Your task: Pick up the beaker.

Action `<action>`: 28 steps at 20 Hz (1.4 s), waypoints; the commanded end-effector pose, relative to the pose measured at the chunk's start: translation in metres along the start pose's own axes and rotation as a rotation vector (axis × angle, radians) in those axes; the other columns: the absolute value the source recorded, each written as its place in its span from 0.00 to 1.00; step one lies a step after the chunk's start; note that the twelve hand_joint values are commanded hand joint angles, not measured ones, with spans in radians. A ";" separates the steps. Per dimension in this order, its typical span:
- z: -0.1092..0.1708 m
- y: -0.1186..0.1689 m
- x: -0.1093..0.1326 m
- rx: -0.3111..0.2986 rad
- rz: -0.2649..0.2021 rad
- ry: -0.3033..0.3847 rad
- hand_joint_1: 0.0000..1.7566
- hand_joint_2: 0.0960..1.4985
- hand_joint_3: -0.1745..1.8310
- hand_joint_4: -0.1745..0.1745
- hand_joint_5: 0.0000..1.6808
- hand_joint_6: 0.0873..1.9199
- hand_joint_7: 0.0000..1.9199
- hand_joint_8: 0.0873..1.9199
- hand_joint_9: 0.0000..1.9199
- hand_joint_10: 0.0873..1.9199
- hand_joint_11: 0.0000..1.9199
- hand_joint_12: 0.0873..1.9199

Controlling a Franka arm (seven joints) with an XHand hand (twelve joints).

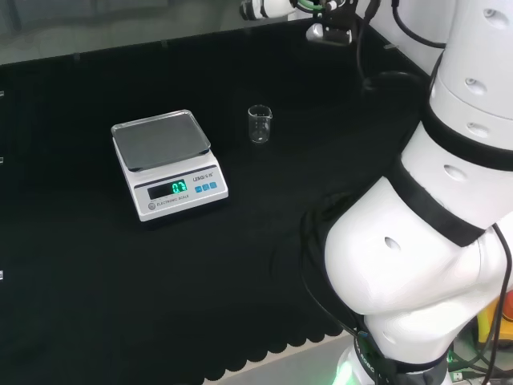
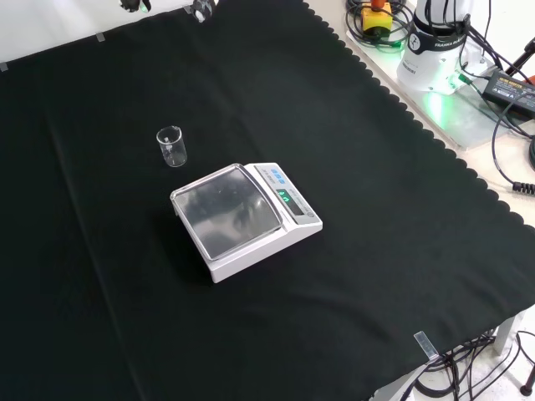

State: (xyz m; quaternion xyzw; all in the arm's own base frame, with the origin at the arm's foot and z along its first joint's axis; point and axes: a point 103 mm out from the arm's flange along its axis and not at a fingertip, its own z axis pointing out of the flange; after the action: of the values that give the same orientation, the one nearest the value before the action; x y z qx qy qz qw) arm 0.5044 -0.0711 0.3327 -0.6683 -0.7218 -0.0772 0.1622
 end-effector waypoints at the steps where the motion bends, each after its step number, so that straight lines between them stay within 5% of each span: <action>1: 0.017 0.018 -0.026 0.031 0.011 -0.003 0.19 0.56 0.18 0.38 0.08 0.00 0.00 0.39 0.00 0.47 0.10 0.75; 10: 0.068 0.051 -0.022 0.044 0.066 -0.056 0.20 0.55 0.17 0.36 0.10 0.00 0.00 0.39 0.00 0.47 0.10 0.75; 16: 0.083 0.061 -0.025 0.050 0.065 -0.085 0.22 0.55 0.17 0.34 0.11 0.00 0.00 0.38 0.00 0.47 0.10 0.75; 28: 0.121 0.074 -0.028 0.086 0.138 -0.159 0.24 0.53 0.16 0.33 0.13 0.00 0.00 0.38 0.00 0.47 0.11 0.75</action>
State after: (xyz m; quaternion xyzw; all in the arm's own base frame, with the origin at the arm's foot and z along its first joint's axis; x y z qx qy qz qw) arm 0.5591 -0.0566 0.2157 -0.7084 -0.6918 0.0070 0.1396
